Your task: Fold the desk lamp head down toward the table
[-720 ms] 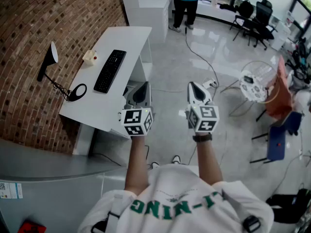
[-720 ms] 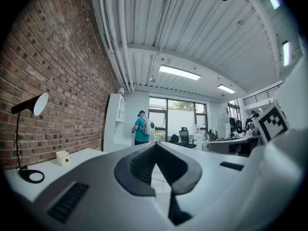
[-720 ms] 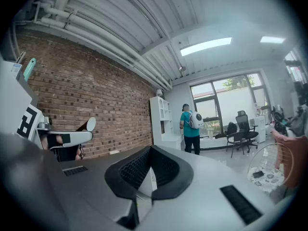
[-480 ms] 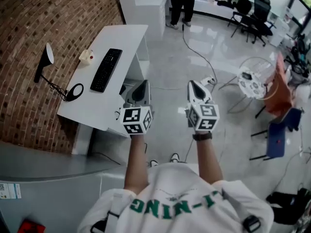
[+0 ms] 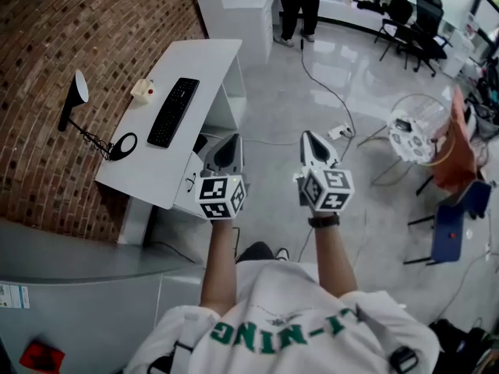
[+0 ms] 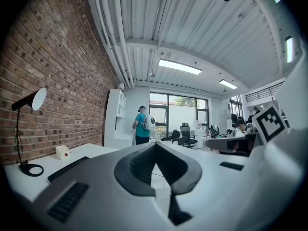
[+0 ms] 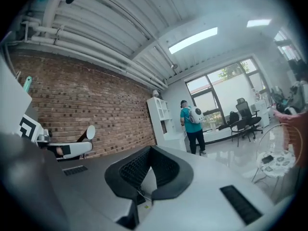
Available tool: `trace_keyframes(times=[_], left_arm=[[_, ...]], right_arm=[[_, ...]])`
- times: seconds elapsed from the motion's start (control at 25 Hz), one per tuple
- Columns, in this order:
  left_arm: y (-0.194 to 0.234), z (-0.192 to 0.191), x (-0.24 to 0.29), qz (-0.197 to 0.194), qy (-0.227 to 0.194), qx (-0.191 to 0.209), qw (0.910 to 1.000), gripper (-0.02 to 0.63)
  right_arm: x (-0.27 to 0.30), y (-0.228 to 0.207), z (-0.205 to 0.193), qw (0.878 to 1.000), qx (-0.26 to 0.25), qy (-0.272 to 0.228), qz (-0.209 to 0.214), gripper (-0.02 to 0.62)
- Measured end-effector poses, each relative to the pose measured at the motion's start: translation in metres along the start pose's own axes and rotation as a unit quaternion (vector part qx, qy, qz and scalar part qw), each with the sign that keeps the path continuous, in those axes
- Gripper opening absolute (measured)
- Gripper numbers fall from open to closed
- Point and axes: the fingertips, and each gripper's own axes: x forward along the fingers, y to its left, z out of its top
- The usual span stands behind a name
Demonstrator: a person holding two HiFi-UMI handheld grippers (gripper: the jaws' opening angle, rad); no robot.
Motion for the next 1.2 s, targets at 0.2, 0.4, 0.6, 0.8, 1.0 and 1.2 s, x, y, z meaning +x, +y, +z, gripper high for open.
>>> trace_keyframes(times=[0.2, 0.4, 0.6, 0.8, 1.0, 1.2], left_arm=[[0.033, -0.004, 0.000, 0.033, 0.007, -0.012, 0.9993, 0.000], [0.078, -0.013, 0.020, 0.057, 0.012, -0.020, 0.9981, 0.000], [0.139, -0.008, 0.057, 0.078, 0.002, -0.033, 0.9964, 0.000], [0.215, 0.005, 0.091, 0.109, -0.009, -0.040, 0.9932, 0.000], [0.304, 0.022, 0.102, 0.149, -0.024, -0.045, 0.9875, 0.000], [0.385, 0.028, 0.081, 0.200, -0.035, -0.044, 0.9781, 0.000]], right_arm=[[0.027, 0.027, -0.006, 0.999, 0.009, 0.016, 0.040, 0.005], [0.076, 0.040, -0.026, 0.997, 0.017, 0.042, 0.055, 0.005], [0.148, 0.060, -0.022, 0.995, 0.001, 0.047, 0.084, 0.005], [0.231, 0.098, -0.005, 0.992, -0.024, 0.045, 0.120, 0.005], [0.317, 0.173, -0.005, 0.979, -0.044, 0.055, 0.189, 0.005], [0.375, 0.261, -0.012, 0.962, -0.057, 0.059, 0.260, 0.005]])
